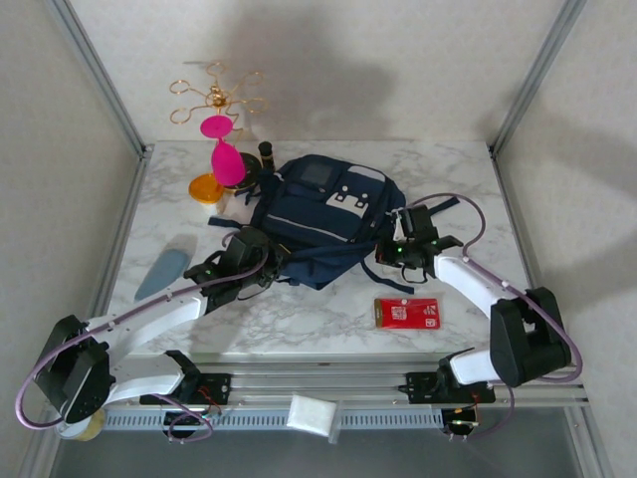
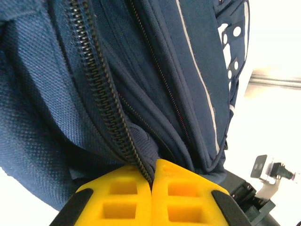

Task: Pack the student bag
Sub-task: Zip the student bag at the center of the table.

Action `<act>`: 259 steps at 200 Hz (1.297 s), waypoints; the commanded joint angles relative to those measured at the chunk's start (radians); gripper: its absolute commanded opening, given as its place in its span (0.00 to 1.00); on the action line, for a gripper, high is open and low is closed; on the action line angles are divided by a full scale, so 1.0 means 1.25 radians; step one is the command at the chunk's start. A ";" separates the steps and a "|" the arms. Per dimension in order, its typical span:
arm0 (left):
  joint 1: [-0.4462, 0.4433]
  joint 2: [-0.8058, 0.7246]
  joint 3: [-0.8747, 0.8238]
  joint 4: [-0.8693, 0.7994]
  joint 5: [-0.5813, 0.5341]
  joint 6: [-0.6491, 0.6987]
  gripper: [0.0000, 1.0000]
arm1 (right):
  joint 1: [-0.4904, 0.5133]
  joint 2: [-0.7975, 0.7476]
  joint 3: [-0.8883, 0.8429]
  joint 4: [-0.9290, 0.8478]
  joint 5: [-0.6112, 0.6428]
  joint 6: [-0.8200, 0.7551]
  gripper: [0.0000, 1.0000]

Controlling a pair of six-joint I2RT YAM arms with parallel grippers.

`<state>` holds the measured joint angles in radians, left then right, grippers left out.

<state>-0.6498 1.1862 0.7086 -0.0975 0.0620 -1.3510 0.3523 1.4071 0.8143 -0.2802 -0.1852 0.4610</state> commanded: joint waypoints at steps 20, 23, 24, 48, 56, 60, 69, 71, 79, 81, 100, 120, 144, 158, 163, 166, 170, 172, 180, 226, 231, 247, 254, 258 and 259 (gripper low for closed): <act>0.063 -0.030 -0.011 -0.111 -0.152 0.063 0.00 | -0.119 0.086 0.072 0.030 0.220 -0.005 0.00; 0.064 -0.030 -0.011 -0.110 -0.149 0.063 0.00 | -0.118 0.089 0.077 0.029 0.220 -0.011 0.00; 0.064 -0.029 -0.011 -0.109 -0.149 0.064 0.00 | -0.118 0.089 0.078 0.030 0.218 -0.013 0.00; 0.063 -0.011 -0.011 -0.087 -0.120 0.082 0.00 | -0.110 0.060 0.060 0.056 0.109 -0.047 0.00; 0.063 -0.003 -0.012 -0.075 -0.104 0.095 0.00 | -0.100 0.045 0.050 0.048 0.095 -0.045 0.00; 0.063 0.002 -0.011 -0.072 -0.095 0.102 0.00 | -0.094 0.039 0.043 0.044 0.083 -0.045 0.00; 0.060 0.009 -0.007 -0.068 -0.076 0.119 0.03 | -0.086 0.016 0.022 0.043 0.040 -0.048 0.00; 0.059 0.010 -0.007 -0.065 -0.071 0.123 0.05 | -0.083 0.008 0.014 0.044 0.024 -0.047 0.00; 0.051 0.011 -0.003 -0.056 -0.055 0.141 0.15 | -0.075 -0.013 -0.008 0.043 -0.008 -0.039 0.04; 0.050 0.011 -0.002 -0.056 -0.053 0.145 0.17 | -0.074 -0.018 -0.014 0.044 -0.019 -0.038 0.07; 0.026 -0.013 0.007 -0.048 -0.028 0.178 0.33 | -0.061 -0.066 -0.041 0.017 -0.064 -0.038 0.28; -0.002 -0.061 0.022 -0.088 -0.072 0.181 0.39 | -0.067 -0.122 -0.033 -0.028 -0.054 -0.024 0.38; -0.006 -0.053 0.029 -0.033 -0.051 0.184 0.42 | -0.077 -0.109 0.019 -0.029 -0.088 0.007 0.54; -0.015 -0.005 0.061 -0.009 -0.026 0.198 0.42 | -0.078 -0.041 0.072 -0.038 -0.085 0.020 0.55; -0.024 0.017 0.078 -0.006 -0.025 0.206 0.42 | -0.078 -0.016 0.094 -0.039 -0.081 0.025 0.55; -0.028 0.029 0.087 -0.004 -0.026 0.212 0.42 | -0.078 -0.001 0.107 -0.039 -0.079 0.028 0.55; -0.036 0.045 0.102 -0.004 -0.030 0.217 0.42 | -0.078 0.017 0.123 -0.039 -0.074 0.035 0.55; -0.040 0.053 0.108 -0.005 -0.031 0.220 0.42 | -0.078 0.027 0.130 -0.037 -0.071 0.038 0.55; -0.056 0.083 0.135 -0.002 -0.038 0.231 0.42 | -0.079 0.065 0.164 -0.034 -0.064 0.047 0.56; -0.090 0.241 0.225 0.045 -0.022 0.244 0.41 | -0.090 0.245 0.318 -0.043 0.031 0.076 0.52; -0.092 0.249 0.225 0.049 -0.029 0.246 0.41 | -0.092 0.256 0.328 -0.040 0.042 0.080 0.52; -0.091 0.280 0.228 0.049 -0.042 0.243 0.42 | -0.093 0.290 0.365 -0.020 0.054 0.070 0.52; -0.091 0.293 0.234 0.045 -0.045 0.245 0.42 | -0.094 0.314 0.392 -0.029 0.057 0.063 0.52; -0.091 0.300 0.240 0.038 -0.049 0.244 0.42 | -0.095 0.328 0.408 -0.037 0.058 0.060 0.52; -0.091 0.302 0.242 0.036 -0.049 0.245 0.42 | -0.095 0.332 0.412 -0.039 0.057 0.060 0.52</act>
<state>-0.7578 1.5173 0.9707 -0.0479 0.0334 -1.0679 0.2428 1.7557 1.2251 -0.3084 -0.1726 0.5369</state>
